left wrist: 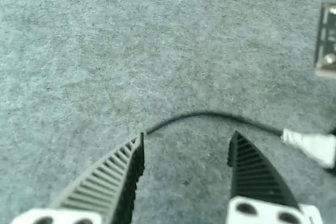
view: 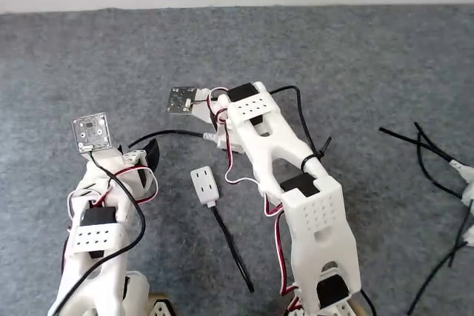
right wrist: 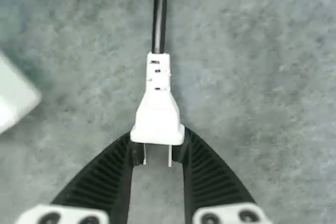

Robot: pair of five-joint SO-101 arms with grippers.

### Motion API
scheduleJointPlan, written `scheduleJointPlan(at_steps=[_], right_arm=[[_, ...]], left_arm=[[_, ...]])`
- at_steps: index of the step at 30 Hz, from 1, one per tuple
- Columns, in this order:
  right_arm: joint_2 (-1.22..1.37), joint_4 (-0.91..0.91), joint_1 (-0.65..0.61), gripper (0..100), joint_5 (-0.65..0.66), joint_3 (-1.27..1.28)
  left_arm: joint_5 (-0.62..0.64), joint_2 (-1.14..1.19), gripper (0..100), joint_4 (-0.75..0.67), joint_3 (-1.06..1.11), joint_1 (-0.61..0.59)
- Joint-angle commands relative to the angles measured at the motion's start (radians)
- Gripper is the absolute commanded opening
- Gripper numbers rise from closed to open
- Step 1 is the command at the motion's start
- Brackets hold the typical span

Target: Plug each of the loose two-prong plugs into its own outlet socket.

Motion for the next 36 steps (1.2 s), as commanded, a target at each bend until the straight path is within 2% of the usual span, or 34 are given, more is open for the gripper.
scheduleJointPlan(at_steps=[1, 5, 10, 15, 19, 23, 29, 32, 36], right_arm=[[-0.079, 0.148, -0.005, 0.9, 0.012, 0.000], [-0.156, 0.318, 0.028, 0.9, 0.020, 0.002], [-0.185, 0.530, 0.154, 0.9, 0.144, 0.006], [-0.179, 0.553, 0.323, 1.5, 0.278, 0.012], [-0.145, 0.545, 0.380, 10.6, 0.400, 0.046], [-0.110, 0.495, 0.390, 19.9, 0.468, 0.060], [-0.137, 0.501, 0.323, 20.8, 0.493, 0.055], [-0.170, 0.501, 0.291, 20.6, 0.486, 0.057], [-0.199, 0.501, 0.236, 20.5, 0.382, 0.064]], left_arm=[[0.002, -0.002, 25, -0.025, -0.033, -0.005], [0.002, -0.002, 25, -0.025, -0.033, -0.005], [0.002, -0.002, 25, -0.025, -0.031, -0.003], [0.002, -0.002, 25, -0.025, -0.031, 0.000], [0.000, -0.002, 25, -0.025, -0.031, 0.000], [0.000, -0.002, 25, -0.025, -0.030, 0.000], [0.000, -0.002, 25, -0.025, -0.030, 0.000], [0.000, -0.002, 25, -0.025, -0.030, -0.002], [0.000, -0.002, 25, -0.025, -0.030, -0.002]])
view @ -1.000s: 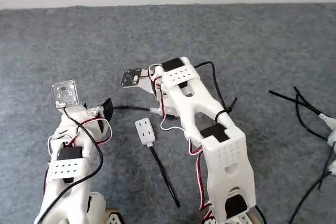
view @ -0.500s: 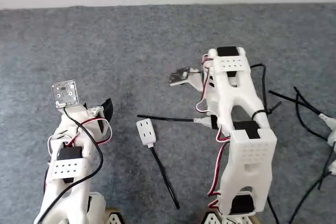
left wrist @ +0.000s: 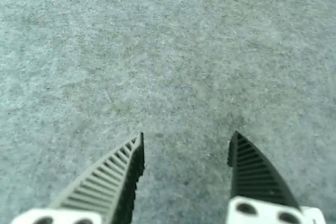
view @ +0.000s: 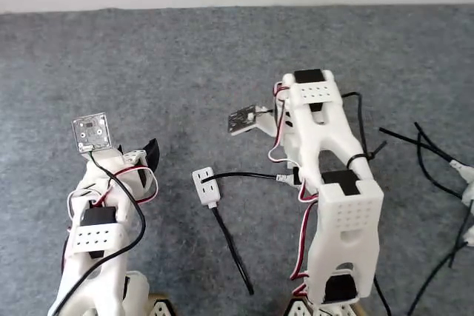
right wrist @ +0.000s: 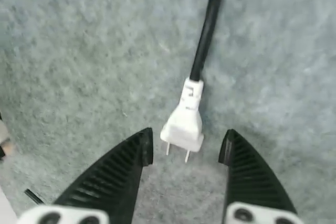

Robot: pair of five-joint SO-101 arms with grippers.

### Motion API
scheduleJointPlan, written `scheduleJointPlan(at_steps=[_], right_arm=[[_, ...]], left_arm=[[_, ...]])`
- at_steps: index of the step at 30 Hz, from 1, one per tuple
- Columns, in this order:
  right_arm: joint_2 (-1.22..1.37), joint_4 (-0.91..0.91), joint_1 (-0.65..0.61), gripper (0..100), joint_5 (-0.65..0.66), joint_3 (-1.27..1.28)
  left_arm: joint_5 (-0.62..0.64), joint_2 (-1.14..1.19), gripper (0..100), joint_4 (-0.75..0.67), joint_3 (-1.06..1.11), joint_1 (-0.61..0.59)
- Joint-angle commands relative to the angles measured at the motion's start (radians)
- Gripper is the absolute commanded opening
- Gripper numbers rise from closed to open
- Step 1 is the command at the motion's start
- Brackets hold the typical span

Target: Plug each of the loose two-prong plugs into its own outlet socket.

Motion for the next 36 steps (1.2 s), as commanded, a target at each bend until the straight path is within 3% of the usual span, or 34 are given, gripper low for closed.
scheduleJointPlan(at_steps=[1, 4, 6, 8, 12, 15, 19, 28, 36], right_arm=[[-0.081, -0.012, -0.050, 20.5, -0.094, 0.009], [-0.085, -0.101, -0.091, 19.2, -0.259, 0.048], [-0.099, -0.206, -0.107, 13.9, -0.466, 0.084], [-0.134, -0.266, -0.119, 8.0, -0.571, 0.137], [-0.222, -0.369, -0.137, 6.7, -0.562, 0.299], [-0.272, -0.469, -0.122, 13.2, -0.546, 0.402], [-0.302, -0.492, -0.093, 20.5, -0.433, 0.486], [-0.308, -0.492, -0.007, 9.5, -0.250, 0.499], [-0.306, -0.492, -0.010, 5.2, -0.236, 0.529]], left_arm=[[0.002, -0.002, 25, -0.025, -0.030, -0.002], [0.002, -0.002, 25, -0.025, -0.030, -0.002], [0.002, -0.002, 25, -0.025, -0.030, -0.002], [0.002, -0.002, 25, -0.025, -0.030, -0.002], [0.002, -0.002, 25, -0.025, -0.030, -0.003], [0.002, -0.002, 25, -0.025, -0.030, -0.003], [0.002, -0.002, 25, -0.025, -0.030, -0.003], [0.002, -0.002, 25, -0.025, -0.030, 0.000], [0.002, -0.002, 25, -0.025, -0.030, 0.000]])
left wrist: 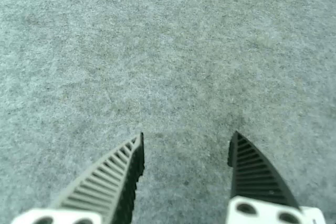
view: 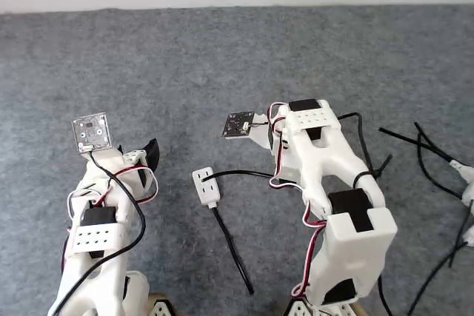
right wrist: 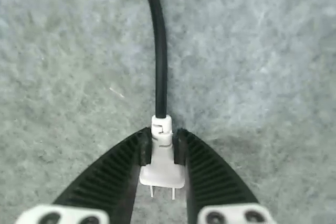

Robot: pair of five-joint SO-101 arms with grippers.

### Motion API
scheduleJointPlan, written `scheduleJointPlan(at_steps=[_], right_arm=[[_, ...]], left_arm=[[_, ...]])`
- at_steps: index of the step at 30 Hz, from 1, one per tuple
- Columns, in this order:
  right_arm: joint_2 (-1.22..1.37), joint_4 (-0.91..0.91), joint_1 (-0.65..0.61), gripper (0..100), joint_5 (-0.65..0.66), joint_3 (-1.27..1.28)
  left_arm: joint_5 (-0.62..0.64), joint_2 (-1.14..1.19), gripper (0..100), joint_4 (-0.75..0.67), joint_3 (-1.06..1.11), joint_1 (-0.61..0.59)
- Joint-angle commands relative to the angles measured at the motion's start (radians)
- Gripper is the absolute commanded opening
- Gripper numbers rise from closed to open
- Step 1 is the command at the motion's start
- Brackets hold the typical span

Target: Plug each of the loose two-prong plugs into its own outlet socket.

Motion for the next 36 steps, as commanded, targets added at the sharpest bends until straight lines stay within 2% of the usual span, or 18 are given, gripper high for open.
scheduleJointPlan(at_steps=[1, 11, 18, 22, 28, 34, 36], right_arm=[[-0.048, -0.004, 0.008, 5.2, 0.012, 0.017], [-0.045, -0.005, -0.045, 5.5, 0.008, 0.020], [-0.041, -0.047, -0.045, 16.2, -0.052, 0.020], [-0.039, -0.087, -0.053, 12.1, -0.149, 0.020], [-0.039, -0.096, -0.048, 1.1, -0.160, 0.021], [-0.051, -0.084, -0.051, 1.0, -0.164, 0.017], [-0.082, -0.073, -0.064, 1.0, -0.218, 0.014]], left_arm=[[0.002, -0.002, 25, -0.025, -0.030, 0.000], [0.002, -0.002, 25, -0.025, -0.030, 0.000], [0.002, -0.002, 25, -0.025, -0.030, 0.000], [0.002, -0.002, 25, -0.025, -0.030, 0.000], [0.002, -0.002, 25, -0.023, -0.030, 0.000], [0.002, -0.002, 25, -0.023, -0.030, 0.000], [0.002, -0.002, 25, -0.023, -0.030, 0.000]])
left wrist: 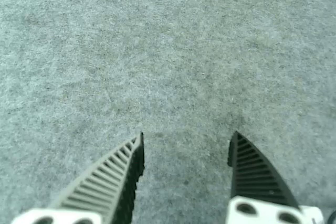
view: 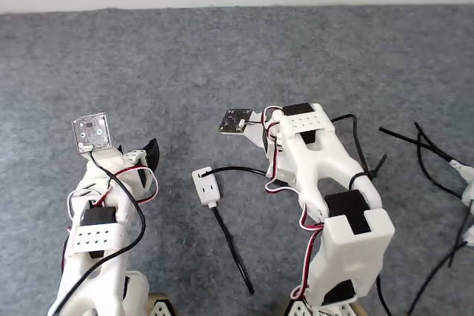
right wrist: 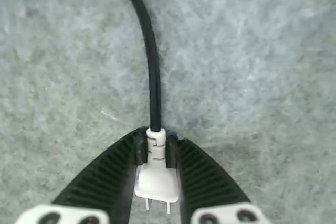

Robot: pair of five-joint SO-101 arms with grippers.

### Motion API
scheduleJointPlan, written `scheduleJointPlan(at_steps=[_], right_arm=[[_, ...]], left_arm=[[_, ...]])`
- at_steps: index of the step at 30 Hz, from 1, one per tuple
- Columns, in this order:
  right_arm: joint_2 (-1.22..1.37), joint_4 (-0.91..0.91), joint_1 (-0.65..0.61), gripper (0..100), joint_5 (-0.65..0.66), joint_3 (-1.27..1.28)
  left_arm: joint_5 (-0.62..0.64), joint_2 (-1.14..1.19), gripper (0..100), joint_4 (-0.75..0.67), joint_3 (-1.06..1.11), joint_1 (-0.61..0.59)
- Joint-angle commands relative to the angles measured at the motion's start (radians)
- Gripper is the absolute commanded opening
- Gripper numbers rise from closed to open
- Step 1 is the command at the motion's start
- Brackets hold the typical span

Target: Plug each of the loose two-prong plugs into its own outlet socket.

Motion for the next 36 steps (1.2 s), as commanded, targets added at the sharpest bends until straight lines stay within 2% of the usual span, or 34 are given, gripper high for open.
scheduleJointPlan(at_steps=[1, 4, 10, 15, 17, 21, 26, 30, 36], right_arm=[[-0.094, 0.004, -0.042, 1.0, -0.095, -0.014], [-0.191, 0.004, -0.077, 1.0, -0.267, -0.012], [-0.410, 0.027, -0.094, 1.0, -0.764, -0.005], [-0.484, 0.021, -0.124, 1.0, -0.977, 0.035], [-0.492, -0.051, -0.151, 1.0, -1.005, 0.114], [-0.498, -0.252, -0.163, 1.0, -1.002, 0.290], [-0.498, -0.306, -0.156, 1.0, -0.961, 0.331], [-0.498, -0.315, -0.133, 1.0, -0.959, 0.331], [-0.496, -0.334, -0.097, 1.0, -0.941, 0.331]], left_arm=[[0.002, -0.002, 25, -0.023, -0.030, 0.000], [0.002, -0.002, 25, -0.023, -0.030, 0.000], [0.009, 0.011, 25, -0.005, -0.033, 0.017], [0.011, 0.173, 25, 0.058, -0.117, 0.060], [0.017, 0.279, 25, 0.160, -0.197, 0.095], [0.132, 0.480, 25, 0.367, -0.380, 0.187], [0.236, 0.606, 27, 0.462, -0.539, 0.229], [0.288, 0.574, 36, 0.537, -0.578, 0.253], [0.342, 0.402, 36, 0.578, -0.519, 0.345]])
